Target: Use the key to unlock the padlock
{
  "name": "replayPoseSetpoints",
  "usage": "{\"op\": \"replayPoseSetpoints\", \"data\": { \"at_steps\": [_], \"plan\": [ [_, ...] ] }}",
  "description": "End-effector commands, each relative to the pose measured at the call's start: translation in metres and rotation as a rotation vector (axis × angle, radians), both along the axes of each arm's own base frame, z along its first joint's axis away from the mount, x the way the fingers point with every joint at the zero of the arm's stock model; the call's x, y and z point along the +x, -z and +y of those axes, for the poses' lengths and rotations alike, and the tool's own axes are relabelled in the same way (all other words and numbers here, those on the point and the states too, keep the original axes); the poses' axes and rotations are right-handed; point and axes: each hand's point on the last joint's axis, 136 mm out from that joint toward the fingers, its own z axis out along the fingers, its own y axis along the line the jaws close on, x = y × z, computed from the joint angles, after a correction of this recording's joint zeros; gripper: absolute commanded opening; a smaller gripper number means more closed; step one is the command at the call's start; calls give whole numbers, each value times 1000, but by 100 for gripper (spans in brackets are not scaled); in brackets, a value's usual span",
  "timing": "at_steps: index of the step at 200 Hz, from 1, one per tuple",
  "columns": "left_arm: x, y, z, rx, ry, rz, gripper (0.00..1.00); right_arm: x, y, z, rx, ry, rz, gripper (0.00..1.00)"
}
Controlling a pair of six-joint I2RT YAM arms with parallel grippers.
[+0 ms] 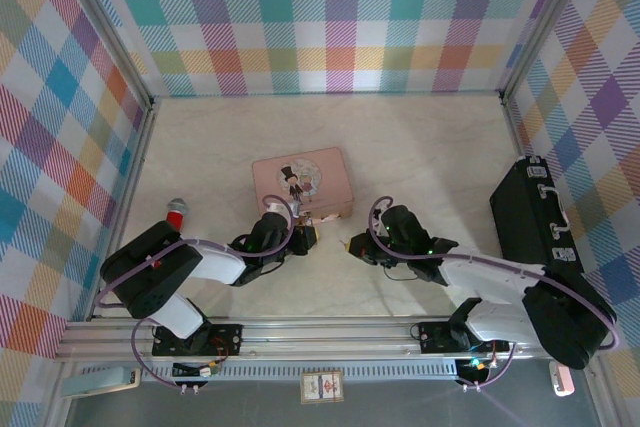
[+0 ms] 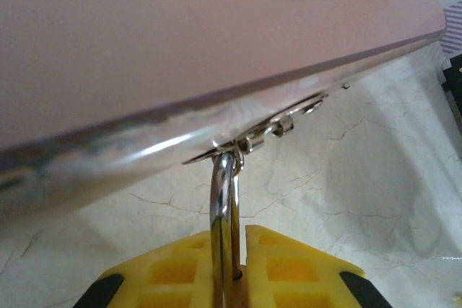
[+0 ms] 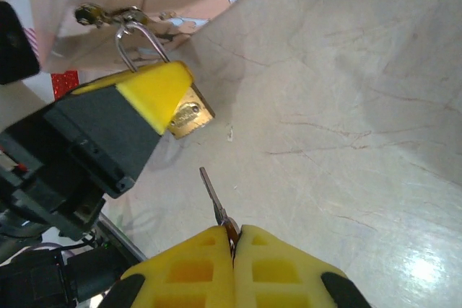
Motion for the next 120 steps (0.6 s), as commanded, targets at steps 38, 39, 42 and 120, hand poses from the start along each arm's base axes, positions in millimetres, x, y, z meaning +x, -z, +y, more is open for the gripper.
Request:
{"op": "replayPoseSetpoints", "data": {
  "at_steps": [38, 39, 42, 120],
  "plan": [
    [16, -35, -11, -141, -63, -12, 0, -6, -2, 27, 93, -44, 33, 0],
    [16, -35, -11, -142, -66, -11, 0, -6, -2, 27, 92, -44, 34, 0],
    [16, -35, -11, -146, -69, -8, 0, -6, -2, 28, 95, -46, 34, 0],
    [25, -36, -26, -335, -108, 45, 0, 1, 5, 42, 150, -11, 81, 0]
  ]
}}
